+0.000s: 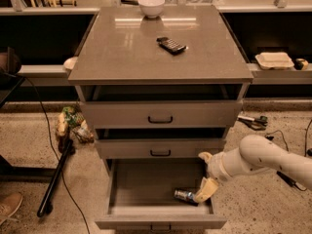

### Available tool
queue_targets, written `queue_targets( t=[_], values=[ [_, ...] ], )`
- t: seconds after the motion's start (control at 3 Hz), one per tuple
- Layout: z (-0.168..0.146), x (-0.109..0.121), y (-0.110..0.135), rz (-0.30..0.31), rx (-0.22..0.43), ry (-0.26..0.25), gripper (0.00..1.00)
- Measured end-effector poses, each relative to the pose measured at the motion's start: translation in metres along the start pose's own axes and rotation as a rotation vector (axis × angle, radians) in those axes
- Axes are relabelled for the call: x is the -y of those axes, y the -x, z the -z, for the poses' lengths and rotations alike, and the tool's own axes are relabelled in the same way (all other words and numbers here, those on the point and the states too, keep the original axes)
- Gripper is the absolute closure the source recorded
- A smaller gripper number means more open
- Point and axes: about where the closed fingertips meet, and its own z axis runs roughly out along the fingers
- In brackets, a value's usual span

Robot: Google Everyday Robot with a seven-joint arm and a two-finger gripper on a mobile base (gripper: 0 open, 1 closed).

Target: Pick redbull can from bottom drawer and place on counter

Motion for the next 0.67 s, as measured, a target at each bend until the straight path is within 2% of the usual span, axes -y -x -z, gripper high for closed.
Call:
queue_targets(
  t=[0.33, 0.67],
  values=[
    [0.001, 0.0, 0.001, 0.002, -0.001, -0.001, 0.0],
    [-0.029, 0.01, -0.023, -0.007, -0.025, 0.001, 0.0]
  ],
)
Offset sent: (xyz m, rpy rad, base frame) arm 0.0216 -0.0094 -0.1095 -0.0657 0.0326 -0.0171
